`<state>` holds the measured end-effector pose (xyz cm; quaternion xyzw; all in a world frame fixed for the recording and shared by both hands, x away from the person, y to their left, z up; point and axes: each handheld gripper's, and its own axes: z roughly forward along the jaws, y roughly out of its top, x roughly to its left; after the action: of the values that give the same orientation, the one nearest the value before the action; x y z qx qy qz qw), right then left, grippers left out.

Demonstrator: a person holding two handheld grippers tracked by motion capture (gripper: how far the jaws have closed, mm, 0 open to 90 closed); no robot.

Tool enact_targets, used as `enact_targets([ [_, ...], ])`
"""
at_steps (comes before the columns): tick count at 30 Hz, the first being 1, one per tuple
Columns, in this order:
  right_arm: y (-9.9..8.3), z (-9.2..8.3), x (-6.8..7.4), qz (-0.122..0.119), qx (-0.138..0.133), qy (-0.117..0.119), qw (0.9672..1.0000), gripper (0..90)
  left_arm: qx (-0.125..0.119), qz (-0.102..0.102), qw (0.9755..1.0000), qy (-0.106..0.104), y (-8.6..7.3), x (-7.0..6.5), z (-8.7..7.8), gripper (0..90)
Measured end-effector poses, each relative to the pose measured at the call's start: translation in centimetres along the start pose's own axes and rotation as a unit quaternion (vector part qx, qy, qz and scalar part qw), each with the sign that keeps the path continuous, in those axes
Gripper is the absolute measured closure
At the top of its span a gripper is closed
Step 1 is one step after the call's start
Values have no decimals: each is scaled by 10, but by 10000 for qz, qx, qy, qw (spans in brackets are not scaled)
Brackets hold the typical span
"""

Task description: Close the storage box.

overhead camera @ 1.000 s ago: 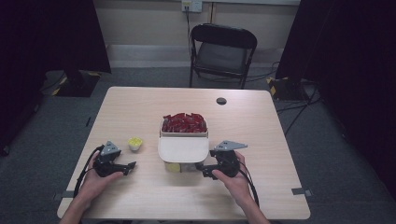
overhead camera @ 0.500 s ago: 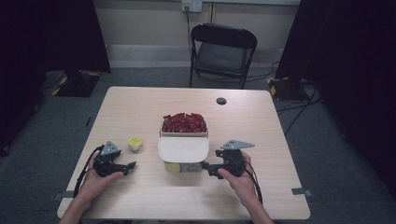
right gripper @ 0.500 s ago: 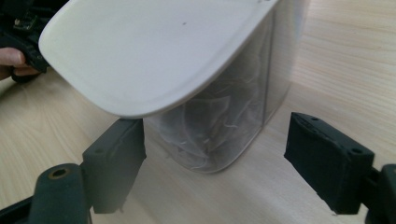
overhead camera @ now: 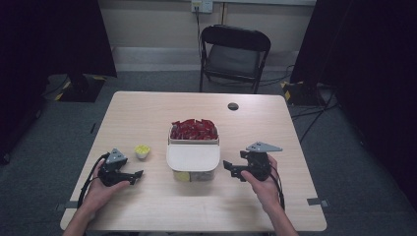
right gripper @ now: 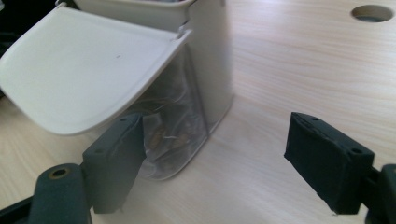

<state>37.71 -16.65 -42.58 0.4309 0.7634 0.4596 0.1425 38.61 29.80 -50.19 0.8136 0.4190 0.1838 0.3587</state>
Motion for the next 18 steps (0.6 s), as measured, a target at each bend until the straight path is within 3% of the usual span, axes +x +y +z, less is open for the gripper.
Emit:
enact_targets([
  [8,1,-13,-23,156,-96,-311,9993,192,-1,0,10000,-4,0,0,0,146],
  [18,-7,-20,-57,365,41,-787,9962,183,3,-4,10000,11,0,1,0,146],
])
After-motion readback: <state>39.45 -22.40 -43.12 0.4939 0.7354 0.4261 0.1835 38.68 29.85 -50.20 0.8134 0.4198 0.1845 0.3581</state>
